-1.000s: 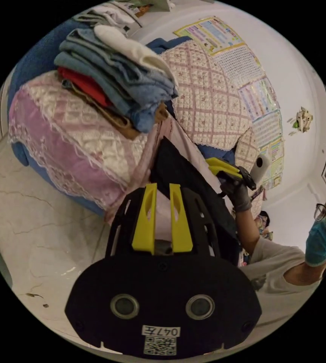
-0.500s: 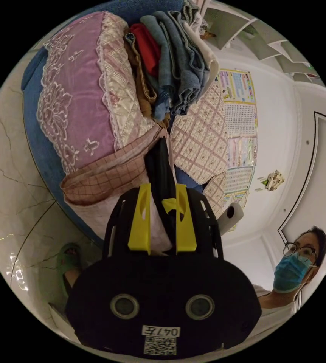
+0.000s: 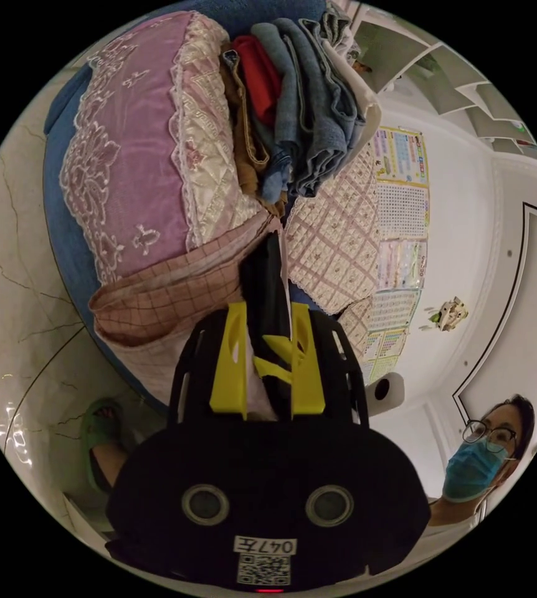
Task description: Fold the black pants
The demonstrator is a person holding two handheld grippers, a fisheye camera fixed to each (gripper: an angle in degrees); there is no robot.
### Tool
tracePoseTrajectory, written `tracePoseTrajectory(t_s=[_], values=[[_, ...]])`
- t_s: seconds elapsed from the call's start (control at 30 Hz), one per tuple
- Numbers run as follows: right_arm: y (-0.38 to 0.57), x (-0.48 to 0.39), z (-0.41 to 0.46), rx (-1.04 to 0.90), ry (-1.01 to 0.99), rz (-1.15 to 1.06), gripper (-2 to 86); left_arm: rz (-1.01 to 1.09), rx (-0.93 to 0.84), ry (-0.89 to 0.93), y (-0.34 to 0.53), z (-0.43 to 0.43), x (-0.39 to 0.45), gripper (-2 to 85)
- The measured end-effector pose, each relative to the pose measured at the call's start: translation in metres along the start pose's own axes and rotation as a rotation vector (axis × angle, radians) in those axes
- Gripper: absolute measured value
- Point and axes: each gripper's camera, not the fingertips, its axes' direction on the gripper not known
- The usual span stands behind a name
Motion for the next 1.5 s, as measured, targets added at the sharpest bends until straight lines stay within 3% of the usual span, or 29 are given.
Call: tracePoseTrajectory(t_s=[0.23,0.5,0.7,0.9,0.97,1.07,1.27,1.5], values=[[0.085,-0.017,-0.075,0.038,0.143,-0.051,0.5,-0.007,-0.014,0.007,-0.018,0.006,0.004,10.6],[0.209,0.019,-0.174,0.077,0.025,0.085,2.3,0.048,-0.074,-0.034,-0.061,0.035,0.016,5.2],[0.436,0.059,-0.365,0.272,0.161,0.512,3.7,0.089,-0.091,-0.04,-0.09,0.034,0.022,1.0],[0.815,0.033,-0.531,0.209,0.432,1.343,6.8,0.18,-0.127,-0.029,-0.125,0.036,0.05,0.1],[0.962,-0.022,-0.585,0.33,0.46,1.724,7.9,0.199,-0.134,-0.032,-0.135,0.039,0.06,0.1],[1.089,-0.093,-0.623,0.47,0.504,2.032,9.2,0.228,-0.144,-0.052,-0.152,0.045,0.078,0.0],[1.223,-0.115,-0.648,0.684,0.321,2.154,11.0,0.264,-0.148,-0.092,-0.18,0.054,0.11,-0.2],[1.3,-0.087,-0.678,0.676,0.236,2.144,10.7,0.315,-0.149,-0.074,-0.21,0.061,0.145,-0.2]])
